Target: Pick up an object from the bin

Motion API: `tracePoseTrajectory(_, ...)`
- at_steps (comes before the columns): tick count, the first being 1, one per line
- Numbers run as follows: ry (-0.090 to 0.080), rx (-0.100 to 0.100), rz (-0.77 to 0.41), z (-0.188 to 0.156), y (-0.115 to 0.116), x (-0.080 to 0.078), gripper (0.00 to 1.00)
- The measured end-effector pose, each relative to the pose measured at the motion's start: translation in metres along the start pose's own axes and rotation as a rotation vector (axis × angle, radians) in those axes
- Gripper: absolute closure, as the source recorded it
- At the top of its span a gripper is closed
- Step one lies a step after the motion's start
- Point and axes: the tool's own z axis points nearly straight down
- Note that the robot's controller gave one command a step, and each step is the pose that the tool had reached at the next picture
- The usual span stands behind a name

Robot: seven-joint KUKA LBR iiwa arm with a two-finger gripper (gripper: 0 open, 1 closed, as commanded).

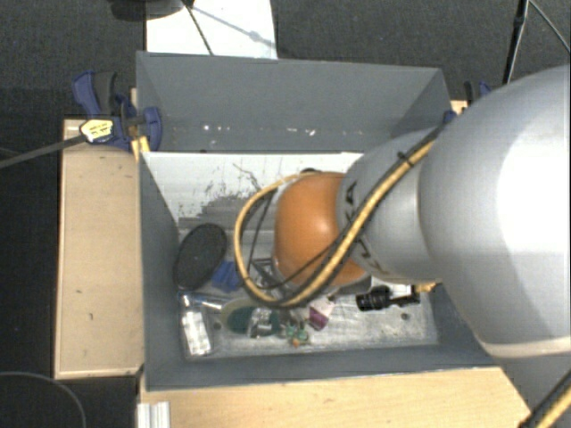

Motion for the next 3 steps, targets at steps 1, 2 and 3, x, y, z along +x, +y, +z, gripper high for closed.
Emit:
tracePoseTrajectory(1,-0.001,-0.001,-0.002,-0.047,0.001,-0.002,1.00)
tracePoseTrajectory(2,-0.001,-0.001,-0.005,-0.084,0.001,-0.003,1.00)
tracePoseTrajectory(3,0.001,0.000,-0.008,-0.103,0.002,-0.003,1.00)
